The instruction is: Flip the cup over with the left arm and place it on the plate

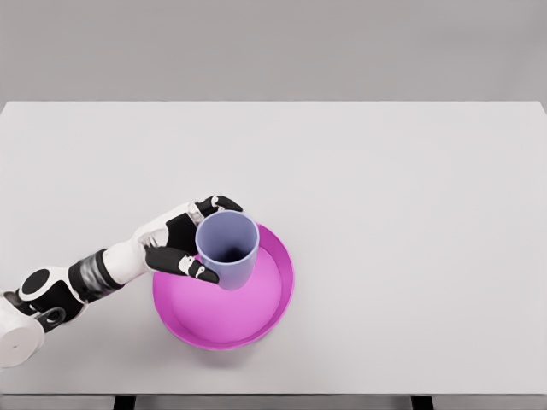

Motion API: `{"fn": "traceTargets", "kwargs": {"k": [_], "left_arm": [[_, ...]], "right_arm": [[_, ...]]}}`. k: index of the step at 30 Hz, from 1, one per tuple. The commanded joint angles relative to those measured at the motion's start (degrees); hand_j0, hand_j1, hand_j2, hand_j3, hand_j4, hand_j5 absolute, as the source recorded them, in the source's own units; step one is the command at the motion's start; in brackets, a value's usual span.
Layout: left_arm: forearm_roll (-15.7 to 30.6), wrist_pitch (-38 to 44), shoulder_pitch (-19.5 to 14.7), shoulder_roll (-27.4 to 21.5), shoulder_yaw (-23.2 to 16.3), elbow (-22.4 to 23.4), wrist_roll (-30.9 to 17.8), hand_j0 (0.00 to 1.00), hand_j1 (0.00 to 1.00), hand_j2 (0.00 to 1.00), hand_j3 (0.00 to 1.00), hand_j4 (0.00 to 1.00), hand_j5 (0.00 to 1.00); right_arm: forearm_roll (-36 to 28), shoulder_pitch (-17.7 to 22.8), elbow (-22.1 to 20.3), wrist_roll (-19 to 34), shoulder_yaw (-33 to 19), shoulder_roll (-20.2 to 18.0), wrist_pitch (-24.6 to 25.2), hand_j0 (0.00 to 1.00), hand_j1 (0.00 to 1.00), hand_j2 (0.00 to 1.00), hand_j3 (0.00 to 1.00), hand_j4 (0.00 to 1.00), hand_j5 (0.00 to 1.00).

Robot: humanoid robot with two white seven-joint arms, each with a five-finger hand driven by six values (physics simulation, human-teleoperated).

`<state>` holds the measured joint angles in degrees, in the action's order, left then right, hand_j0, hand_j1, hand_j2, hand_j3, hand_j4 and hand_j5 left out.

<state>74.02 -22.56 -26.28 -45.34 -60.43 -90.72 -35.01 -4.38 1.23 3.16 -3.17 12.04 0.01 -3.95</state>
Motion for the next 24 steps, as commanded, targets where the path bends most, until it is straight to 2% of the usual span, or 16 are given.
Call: {"fn": "traceTargets", "kwargs": {"k": [1, 14, 17, 19, 24], "left_arm": [[0.3, 0.0, 0.0, 0.1, 0.0, 0.1, 0.0, 0.45, 0.45, 0.45, 0.45, 0.45, 0.45], [0.3, 0.0, 1.0, 0.2, 0.4, 1.2, 0.0, 0.46, 0.46, 0.46, 0.46, 0.46, 0.46], [0.3, 0.0, 1.1, 0.1, 0.5, 1.0, 0.0, 0.65, 0.65, 0.65, 0.65, 0.65, 0.65], [-1.9, 0.0, 1.1, 0.1, 0.7, 1.0, 0.0, 0.79, 0.79, 0.79, 0.79, 0.79, 0.79], [-1.9, -0.1, 1.2, -0.1, 0.8, 0.8, 0.0, 0.89, 0.89, 0.89, 0.89, 0.89, 0.89]], "right_arm": [[0.0, 0.0, 0.0, 0.0, 0.0, 0.0, 0.0, 1.0, 1.0, 1.0, 1.0, 1.0, 1.0], [0.0, 0.0, 0.0, 0.0, 0.0, 0.0, 0.0, 1.0, 1.0, 1.0, 1.0, 1.0, 1.0], [0.0, 0.0, 0.0, 0.0, 0.0, 0.0, 0.0, 1.0, 1.0, 1.0, 1.0, 1.0, 1.0], [0.0, 0.0, 0.0, 0.0, 0.0, 0.0, 0.0, 1.0, 1.0, 1.0, 1.0, 1.0, 1.0], [0.0, 0.0, 0.0, 0.0, 0.0, 0.0, 0.0, 1.0, 1.0, 1.0, 1.0, 1.0, 1.0]]}}
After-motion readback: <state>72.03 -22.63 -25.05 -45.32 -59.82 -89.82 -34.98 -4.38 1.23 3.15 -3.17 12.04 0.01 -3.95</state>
